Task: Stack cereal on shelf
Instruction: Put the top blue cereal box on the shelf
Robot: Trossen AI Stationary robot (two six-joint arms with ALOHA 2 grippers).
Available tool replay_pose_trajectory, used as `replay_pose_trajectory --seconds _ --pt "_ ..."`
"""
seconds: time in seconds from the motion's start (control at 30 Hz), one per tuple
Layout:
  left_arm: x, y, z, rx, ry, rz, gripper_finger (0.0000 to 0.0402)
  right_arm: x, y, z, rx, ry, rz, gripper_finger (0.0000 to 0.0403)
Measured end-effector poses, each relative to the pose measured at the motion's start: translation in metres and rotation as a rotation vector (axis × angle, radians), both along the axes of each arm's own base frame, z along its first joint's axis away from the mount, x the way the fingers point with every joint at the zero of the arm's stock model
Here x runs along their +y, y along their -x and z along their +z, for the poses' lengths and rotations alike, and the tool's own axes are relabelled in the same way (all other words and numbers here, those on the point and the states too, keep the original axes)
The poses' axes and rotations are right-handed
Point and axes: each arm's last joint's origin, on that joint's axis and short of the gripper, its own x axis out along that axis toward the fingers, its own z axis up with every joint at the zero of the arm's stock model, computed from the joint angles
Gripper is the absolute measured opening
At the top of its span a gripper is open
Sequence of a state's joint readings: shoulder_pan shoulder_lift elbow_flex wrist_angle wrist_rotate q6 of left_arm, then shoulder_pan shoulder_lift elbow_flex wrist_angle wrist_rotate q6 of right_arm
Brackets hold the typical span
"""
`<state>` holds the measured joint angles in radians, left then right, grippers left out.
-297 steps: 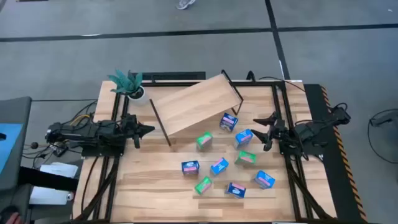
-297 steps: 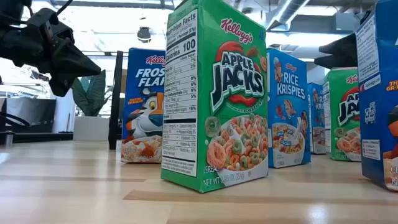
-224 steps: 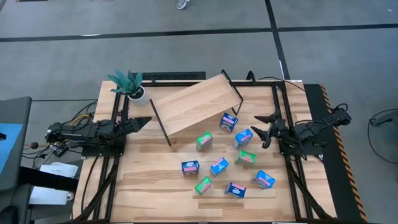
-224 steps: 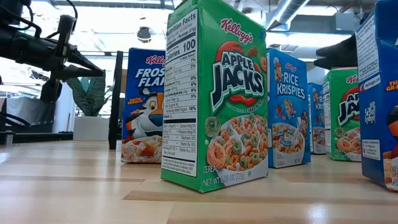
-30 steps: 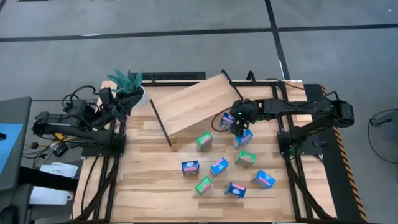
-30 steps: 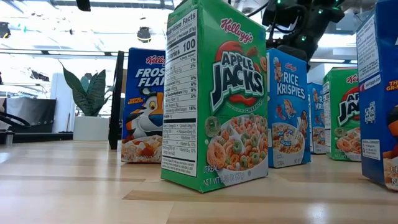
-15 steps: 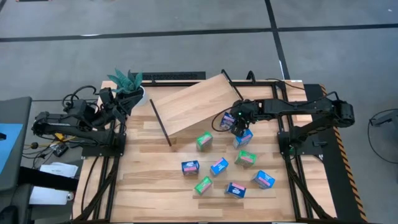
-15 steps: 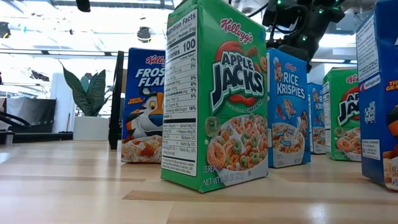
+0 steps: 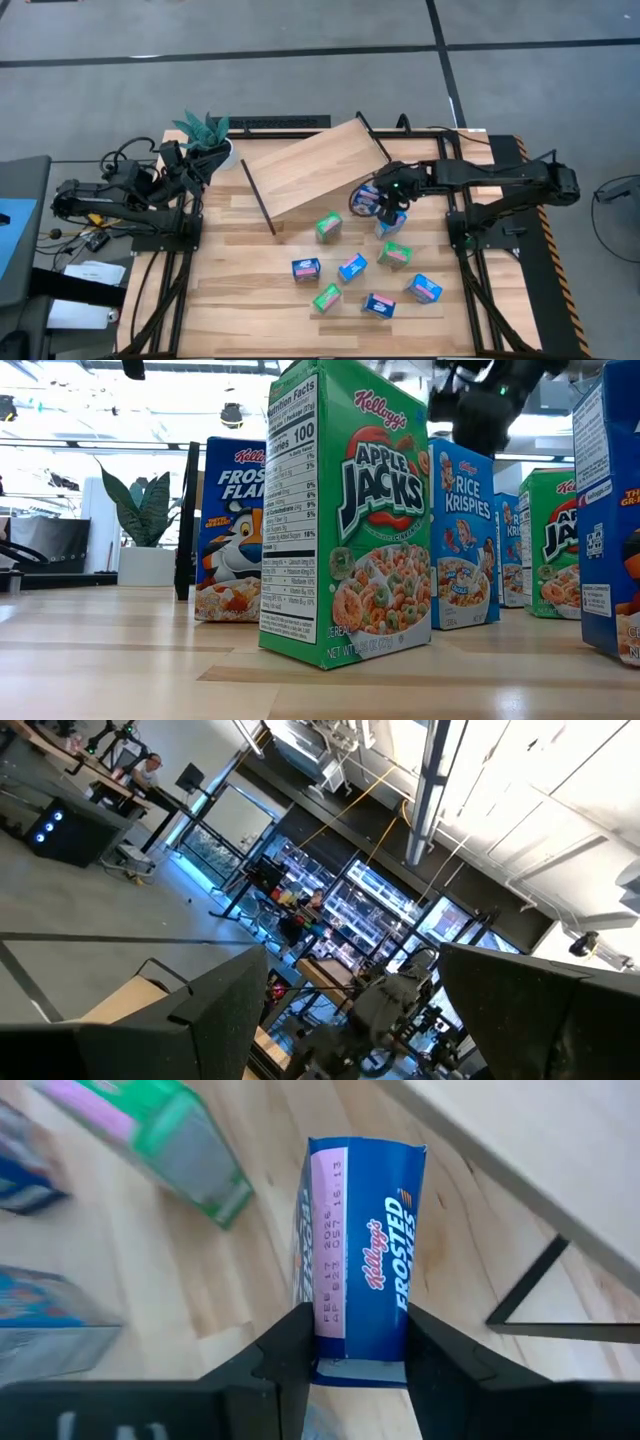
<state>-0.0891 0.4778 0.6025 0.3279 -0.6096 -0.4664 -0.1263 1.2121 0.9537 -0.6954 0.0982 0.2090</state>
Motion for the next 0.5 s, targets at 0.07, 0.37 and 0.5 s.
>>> replay_pose_trajectory --seconds 0.07,0.37,0.5 --pt "0.0 0.0 0.0 0.0 0.001 -0.001 0.0283 0.003 0.002 0.015 -0.031 -0.022 0.028 0.0158" --pt "0.0 0.0 0.0 -0.011 0.012 -0.006 0.0283 0.021 0.006 0.098 -0.165 0.023 0.241 0.0158" --pt "0.0 0.0 0.0 -0.013 0.016 -0.008 0.0283 0.02 -0.006 0.125 -0.241 0.102 0.308 0.0156"
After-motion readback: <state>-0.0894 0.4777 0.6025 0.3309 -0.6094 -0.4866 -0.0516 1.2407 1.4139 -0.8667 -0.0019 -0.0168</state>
